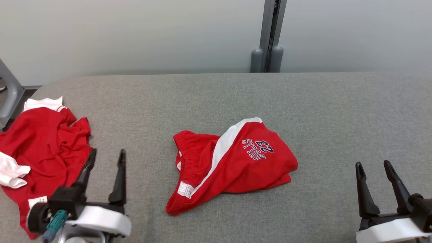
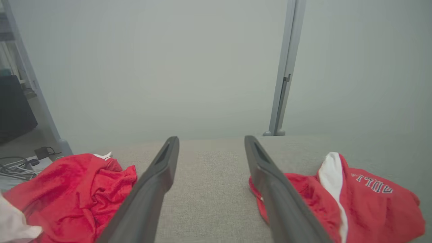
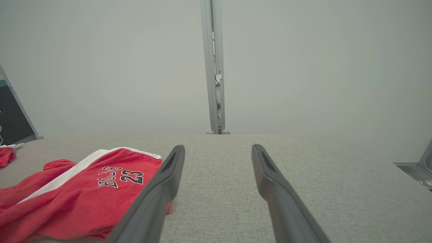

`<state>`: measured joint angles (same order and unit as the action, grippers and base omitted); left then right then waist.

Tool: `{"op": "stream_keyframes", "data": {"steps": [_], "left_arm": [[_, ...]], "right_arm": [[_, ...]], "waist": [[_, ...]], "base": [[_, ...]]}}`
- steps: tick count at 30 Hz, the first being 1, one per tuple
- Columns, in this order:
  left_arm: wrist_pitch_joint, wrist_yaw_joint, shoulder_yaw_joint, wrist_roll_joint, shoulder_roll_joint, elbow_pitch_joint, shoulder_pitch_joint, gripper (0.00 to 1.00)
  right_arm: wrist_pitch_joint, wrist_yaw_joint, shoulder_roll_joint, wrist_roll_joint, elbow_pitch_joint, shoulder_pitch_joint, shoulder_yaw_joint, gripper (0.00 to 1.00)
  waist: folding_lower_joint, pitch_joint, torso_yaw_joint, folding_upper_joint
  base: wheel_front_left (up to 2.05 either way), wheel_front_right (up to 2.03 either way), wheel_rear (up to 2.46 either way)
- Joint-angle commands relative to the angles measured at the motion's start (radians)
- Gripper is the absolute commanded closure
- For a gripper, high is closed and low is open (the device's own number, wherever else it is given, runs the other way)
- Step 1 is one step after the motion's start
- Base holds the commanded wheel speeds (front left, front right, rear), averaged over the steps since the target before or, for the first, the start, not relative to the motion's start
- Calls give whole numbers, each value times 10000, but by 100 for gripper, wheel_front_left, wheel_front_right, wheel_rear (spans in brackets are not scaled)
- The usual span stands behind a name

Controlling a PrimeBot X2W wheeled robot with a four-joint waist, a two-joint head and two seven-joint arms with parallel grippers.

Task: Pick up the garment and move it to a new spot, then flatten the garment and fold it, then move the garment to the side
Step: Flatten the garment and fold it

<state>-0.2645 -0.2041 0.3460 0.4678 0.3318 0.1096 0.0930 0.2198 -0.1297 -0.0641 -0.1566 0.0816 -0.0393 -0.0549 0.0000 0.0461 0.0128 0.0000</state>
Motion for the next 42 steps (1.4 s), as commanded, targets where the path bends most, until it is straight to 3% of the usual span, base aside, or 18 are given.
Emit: {"op": "stream_keyframes", "data": {"steps": [1,6,13,27,35,42], "left_arm": [[-15,-68,-78,19,42,-14,-145,0],[-15,-273,-442,81,425,-387,-980,0],[14,-343,-467,248,486,-818,-1611,0],[320,-298,-48,33,501,-1028,-1242,0],[360,-75,447,-232,160,-1111,-292,0],[204,194,747,-378,-270,-800,699,0]], "right_arm": [[-29,-20,-17,80,-7,-112,-19,0],[-93,-20,-8,96,-81,-357,-70,0],[-220,-20,17,149,-235,-502,-206,0],[-247,-20,12,78,-294,-333,-368,0],[-233,-20,-558,-270,152,1082,-720,0],[-596,-20,-1620,-1019,1649,3352,293,0]], "waist": [[0,-74,0,0],[0,-325,33,0],[0,-477,187,0],[0,-273,521,0],[0,783,1236,0],[0,1862,1958,0]], "base": [[0,0,0],[0,0,0],[0,0,0],[0,0,0],[0,0,0],[0,0,0]]}}
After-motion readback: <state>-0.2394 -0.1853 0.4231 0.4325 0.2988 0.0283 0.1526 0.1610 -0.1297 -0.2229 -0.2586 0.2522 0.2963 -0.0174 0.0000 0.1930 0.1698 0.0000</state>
